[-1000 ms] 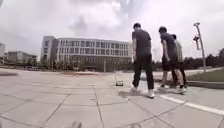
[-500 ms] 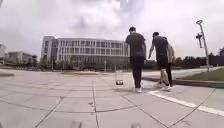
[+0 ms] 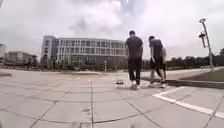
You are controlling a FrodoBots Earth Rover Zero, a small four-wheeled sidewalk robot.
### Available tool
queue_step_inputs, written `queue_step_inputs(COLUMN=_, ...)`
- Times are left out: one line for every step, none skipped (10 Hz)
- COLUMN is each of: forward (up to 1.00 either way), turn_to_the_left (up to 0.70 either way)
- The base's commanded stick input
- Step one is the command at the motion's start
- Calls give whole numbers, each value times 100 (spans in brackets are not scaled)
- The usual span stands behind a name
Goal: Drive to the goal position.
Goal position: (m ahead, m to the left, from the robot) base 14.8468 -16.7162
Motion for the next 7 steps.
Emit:
queue_step_inputs(forward=70, turn_to_the_left=0)
queue_step_inputs(forward=70, turn_to_the_left=0)
queue_step_inputs(forward=70, turn_to_the_left=0)
queue_step_inputs(forward=70, turn_to_the_left=0)
queue_step_inputs(forward=70, turn_to_the_left=0)
queue_step_inputs(forward=70, turn_to_the_left=0)
queue_step_inputs(forward=70, turn_to_the_left=0)
